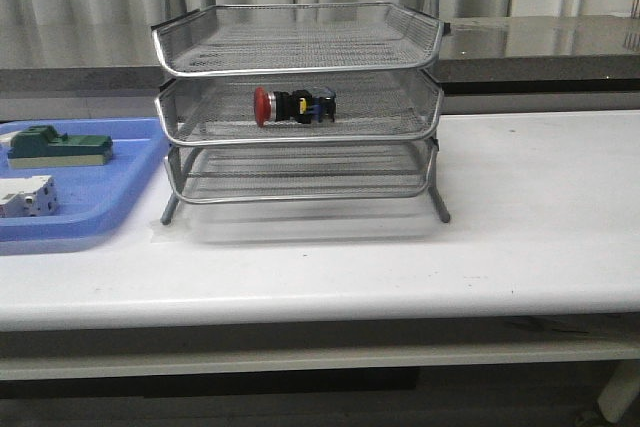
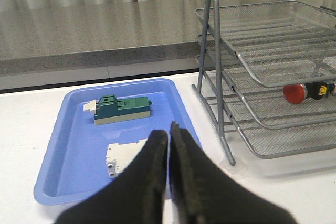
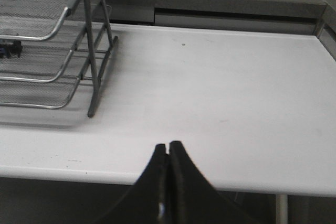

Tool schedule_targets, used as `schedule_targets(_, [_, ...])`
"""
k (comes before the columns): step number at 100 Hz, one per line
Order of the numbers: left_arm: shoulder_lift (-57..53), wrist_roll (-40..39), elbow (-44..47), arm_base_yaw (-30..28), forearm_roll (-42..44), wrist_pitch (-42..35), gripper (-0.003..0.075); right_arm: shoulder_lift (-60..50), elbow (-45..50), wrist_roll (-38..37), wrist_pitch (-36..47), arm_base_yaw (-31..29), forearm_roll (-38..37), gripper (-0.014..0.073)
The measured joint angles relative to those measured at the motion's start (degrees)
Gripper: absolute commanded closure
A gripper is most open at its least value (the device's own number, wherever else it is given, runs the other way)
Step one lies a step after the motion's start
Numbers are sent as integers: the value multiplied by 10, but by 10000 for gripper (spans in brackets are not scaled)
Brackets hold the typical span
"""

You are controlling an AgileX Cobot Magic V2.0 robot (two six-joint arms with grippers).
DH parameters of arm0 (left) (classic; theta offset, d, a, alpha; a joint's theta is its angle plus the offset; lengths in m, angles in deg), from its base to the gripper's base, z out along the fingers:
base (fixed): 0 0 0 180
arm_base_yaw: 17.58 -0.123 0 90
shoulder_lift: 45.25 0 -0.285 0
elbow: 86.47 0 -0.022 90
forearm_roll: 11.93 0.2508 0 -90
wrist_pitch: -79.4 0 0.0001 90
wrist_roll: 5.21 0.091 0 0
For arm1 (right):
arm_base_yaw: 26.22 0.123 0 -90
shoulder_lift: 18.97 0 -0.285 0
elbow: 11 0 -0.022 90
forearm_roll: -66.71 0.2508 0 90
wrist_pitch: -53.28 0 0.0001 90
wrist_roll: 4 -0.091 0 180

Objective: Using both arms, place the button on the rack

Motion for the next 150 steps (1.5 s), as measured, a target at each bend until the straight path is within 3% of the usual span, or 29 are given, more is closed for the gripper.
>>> schedule_targets(22, [0,0,0,0,0,0,716,-72,68,111,63,-56,120,653])
schedule_targets(39, [0,0,0,0,0,0,716,-132,120,140,96,-81,166,653])
schedule_targets(92, [0,0,0,0,0,0,716,-177,254,145,202,-83,175,653])
schedule_targets(150, [0,0,0,0,0,0,716,-177,261,145,223,-83,175,653])
